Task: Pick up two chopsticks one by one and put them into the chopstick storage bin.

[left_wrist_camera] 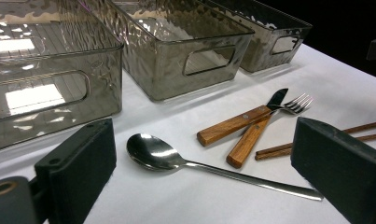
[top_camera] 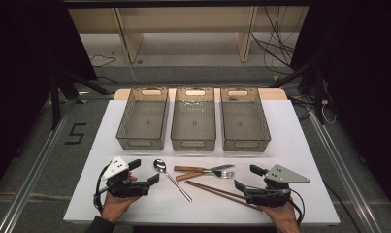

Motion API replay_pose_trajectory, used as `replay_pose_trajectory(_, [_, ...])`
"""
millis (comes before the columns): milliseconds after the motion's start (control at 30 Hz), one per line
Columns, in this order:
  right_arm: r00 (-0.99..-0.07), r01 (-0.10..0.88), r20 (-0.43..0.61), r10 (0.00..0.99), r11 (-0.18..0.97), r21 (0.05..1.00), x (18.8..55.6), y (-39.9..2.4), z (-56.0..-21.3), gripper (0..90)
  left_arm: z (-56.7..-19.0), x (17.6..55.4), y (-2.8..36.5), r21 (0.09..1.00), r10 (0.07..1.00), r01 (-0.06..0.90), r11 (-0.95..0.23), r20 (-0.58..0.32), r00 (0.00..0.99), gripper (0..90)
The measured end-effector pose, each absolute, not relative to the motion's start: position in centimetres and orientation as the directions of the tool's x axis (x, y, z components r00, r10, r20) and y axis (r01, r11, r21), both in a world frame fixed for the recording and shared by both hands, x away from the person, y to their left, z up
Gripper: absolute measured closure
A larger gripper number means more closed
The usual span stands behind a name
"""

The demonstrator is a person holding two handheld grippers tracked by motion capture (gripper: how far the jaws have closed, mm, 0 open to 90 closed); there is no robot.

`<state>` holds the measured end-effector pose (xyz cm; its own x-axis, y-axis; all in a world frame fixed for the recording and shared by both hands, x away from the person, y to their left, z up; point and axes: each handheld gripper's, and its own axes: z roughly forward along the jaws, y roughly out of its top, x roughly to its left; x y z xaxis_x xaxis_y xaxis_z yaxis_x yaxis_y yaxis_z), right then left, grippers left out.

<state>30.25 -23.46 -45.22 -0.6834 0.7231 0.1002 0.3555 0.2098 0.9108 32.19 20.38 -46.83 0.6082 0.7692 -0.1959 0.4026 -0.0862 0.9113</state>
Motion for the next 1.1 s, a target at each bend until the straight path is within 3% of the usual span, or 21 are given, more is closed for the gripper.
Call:
replay_pose_trajectory(233, [-0.703,0.367,0.082,0.706,0.261,0.893,30.5,-23.3,-44.8,22.5,-46.8,32.2,20.4,0.911,0.770,0.404,-0.089,-0.194,0.608,6.5])
replay_pose_trajectory(533, [-0.800,0.373,-0.011,0.599,0.512,0.774,32.1,-22.0,-43.1,28.9,-46.9,32.3,20.3,0.910,0.773,0.405,-0.092,-0.191,0.605,6.4])
replay_pose_trajectory(700, [-0.837,0.383,-0.056,0.545,0.655,0.651,32.9,-21.0,-42.9,36.6,-46.9,32.3,20.3,0.909,0.774,0.405,-0.095,-0.188,0.605,6.4])
replay_pose_trajectory(1100, [-0.896,0.377,-0.054,0.440,0.820,0.430,34.0,-18.7,-44.6,59.4,-46.9,32.3,20.3,0.910,0.774,0.404,-0.097,-0.187,0.606,6.5])
